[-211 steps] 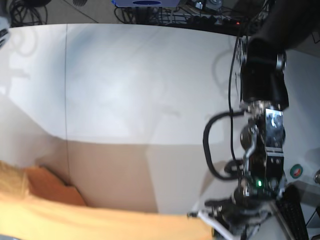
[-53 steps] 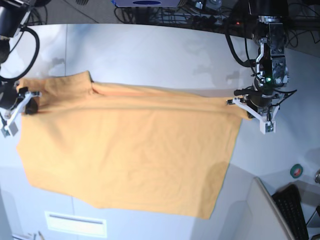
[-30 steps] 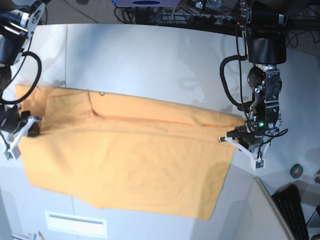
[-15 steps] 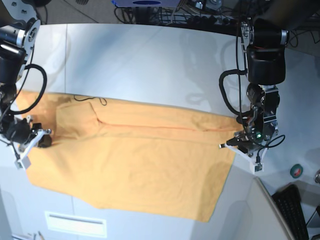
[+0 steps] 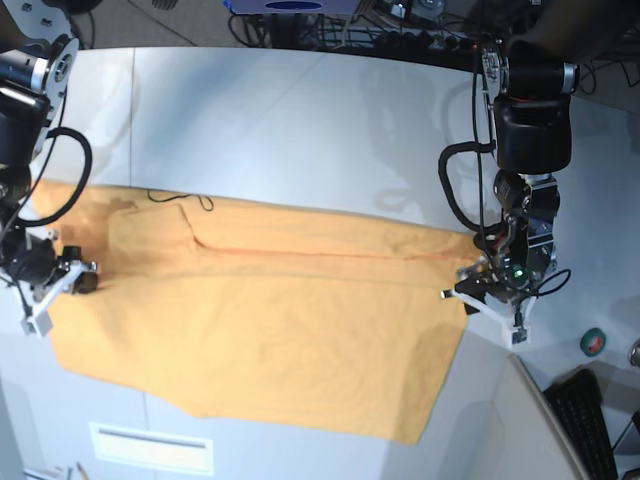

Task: Layout the t-shirt on the table in an organized manner, then fold the t-shirt properly
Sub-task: 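Fold the shirt's shoulder edge over toward the hem with both grippers, then open both grippers and lift them off the folded edge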

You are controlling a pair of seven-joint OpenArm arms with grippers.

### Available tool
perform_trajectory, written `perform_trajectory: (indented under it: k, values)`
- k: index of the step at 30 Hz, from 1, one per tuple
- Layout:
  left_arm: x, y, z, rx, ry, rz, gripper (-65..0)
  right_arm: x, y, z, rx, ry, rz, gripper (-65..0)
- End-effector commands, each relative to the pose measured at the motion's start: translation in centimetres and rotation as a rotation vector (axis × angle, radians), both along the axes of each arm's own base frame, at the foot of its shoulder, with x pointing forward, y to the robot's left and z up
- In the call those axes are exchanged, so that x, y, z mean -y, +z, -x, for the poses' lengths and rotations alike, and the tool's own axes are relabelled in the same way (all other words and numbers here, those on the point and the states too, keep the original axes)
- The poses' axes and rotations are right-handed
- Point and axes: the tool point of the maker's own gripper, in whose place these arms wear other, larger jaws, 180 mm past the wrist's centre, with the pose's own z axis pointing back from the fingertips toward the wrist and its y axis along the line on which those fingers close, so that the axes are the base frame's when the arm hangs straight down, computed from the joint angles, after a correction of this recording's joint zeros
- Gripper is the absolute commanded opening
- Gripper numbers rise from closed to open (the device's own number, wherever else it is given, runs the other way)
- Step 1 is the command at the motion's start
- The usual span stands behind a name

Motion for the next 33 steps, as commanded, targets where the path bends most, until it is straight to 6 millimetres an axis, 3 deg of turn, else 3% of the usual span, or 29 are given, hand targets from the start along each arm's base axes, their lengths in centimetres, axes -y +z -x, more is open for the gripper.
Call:
perform_trajectory:
  k: [1, 3, 5, 7, 10, 14, 16, 19, 21, 22, 25, 29, 30, 33]
  values:
    - [-0.5, 3.0, -2.4, 0.119, 0.001, -0.028, -25.5, 1.8, 2.4, -1.7, 0.083, -0.046, 0.005, -42.0]
    - [0.1, 3.6, -3.1, 0.189, -0.002, -0.031, -13.7, 2.6, 2.7, -1.6, 0.101, -0.1, -0.023, -33.8]
    - [0.6, 4.2, -3.4, 0.237, -0.009, -0.035, -6.3, 3.1, 3.1, -1.6, 0.131, -0.151, -0.055, -33.0]
    - [0.6, 4.8, -3.5, 0.255, -0.009, -0.036, -4.9, 4.4, 3.7, -0.8, 0.167, -0.196, -0.043, -32.9]
    - [1.2, 4.8, -2.0, 0.274, -0.004, 0.005, -4.9, 5.1, 5.3, 0.2, 0.227, -0.207, 0.009, -32.9]
    - [1.8, 5.0, 2.1, 0.32, 0.021, 0.131, -5.3, 6.0, 6.2, 3.5, 0.28, -0.3, 0.033, -33.0]
    - [1.9, 4.4, 4.3, 0.314, 0.035, 0.182, -10.0, 6.0, 5.5, 5.2, 0.273, -0.348, 0.022, -33.0]
    - [1.7, 3.1, 6.8, 0.28, 0.055, 0.229, -27.8, 6.4, 3.9, 7.6, 0.228, -0.4, 0.008, -33.0]
    - [1.7, 2.4, 7.9, 0.26, 0.066, 0.247, -36.0, 6.2, 2.7, 9.1, 0.199, -0.432, -0.01, -32.9]
    - [1.4, 2.1, 8.5, 0.251, 0.079, 0.25, -37.0, 6.3, 2.4, 9.9, 0.192, -0.456, -0.015, -32.9]
    - [-0.7, 1.3, 10.4, 0.239, 0.156, 0.259, -27.3, 7.0, 1.2, 12.8, 0.166, -0.555, -0.035, -33.0]
    - [-2.0, 0.3, 12.4, 0.214, 0.213, 0.284, -5.4, 6.1, -0.6, 15.3, 0.13, -0.651, -0.09, -33.0]
    - [-2.0, 0.1, 12.7, 0.206, 0.216, 0.286, -2.5, 6.0, -1.0, 15.8, 0.117, -0.652, -0.092, -33.0]
    - [-2.2, -0.1, 13.0, 0.2, 0.221, 0.287, -2.0, 5.8, -1.2, 15.9, 0.111, -0.654, -0.097, -33.0]
